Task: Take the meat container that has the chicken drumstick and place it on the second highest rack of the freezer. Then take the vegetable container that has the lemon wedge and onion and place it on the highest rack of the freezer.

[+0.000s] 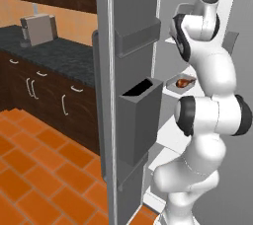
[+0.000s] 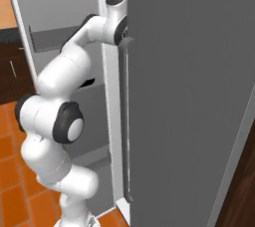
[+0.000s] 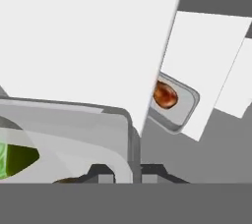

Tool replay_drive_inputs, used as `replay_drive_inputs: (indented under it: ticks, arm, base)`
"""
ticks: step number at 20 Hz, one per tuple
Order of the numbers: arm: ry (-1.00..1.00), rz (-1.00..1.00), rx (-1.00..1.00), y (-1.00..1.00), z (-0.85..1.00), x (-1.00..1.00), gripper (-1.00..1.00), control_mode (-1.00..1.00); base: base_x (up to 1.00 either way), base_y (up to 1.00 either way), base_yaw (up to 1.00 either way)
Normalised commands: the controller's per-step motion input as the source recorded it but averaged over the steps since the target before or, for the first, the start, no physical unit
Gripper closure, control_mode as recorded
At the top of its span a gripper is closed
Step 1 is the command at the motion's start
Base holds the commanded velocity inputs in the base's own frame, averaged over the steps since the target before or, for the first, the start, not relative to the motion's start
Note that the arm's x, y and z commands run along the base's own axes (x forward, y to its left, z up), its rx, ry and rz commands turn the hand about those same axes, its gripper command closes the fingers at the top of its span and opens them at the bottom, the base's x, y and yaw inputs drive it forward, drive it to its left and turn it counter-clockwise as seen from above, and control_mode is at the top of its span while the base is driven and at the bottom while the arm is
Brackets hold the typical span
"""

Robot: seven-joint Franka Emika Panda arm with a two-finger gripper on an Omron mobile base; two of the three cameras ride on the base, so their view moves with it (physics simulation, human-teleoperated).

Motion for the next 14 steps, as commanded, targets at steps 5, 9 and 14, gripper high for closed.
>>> replay_drive_inputs:
  ticks: [5, 9, 14]
  arm:
    - [0.09, -0.07, 0.01, -0.39, -0.34, 0.86, 1.0, -1.0]
    - [0.05, -0.07, 0.01, -0.35, -0.34, 0.55, -1.0, -1.0]
    - [-0.19, -0.02, -0.01, -0.11, -0.17, 0.15, -1.0, -1.0]
  base:
    - [0.0, 0.0, 0.0]
    - [0.0, 0.0, 0.0]
    - [0.0, 0.0, 0.0]
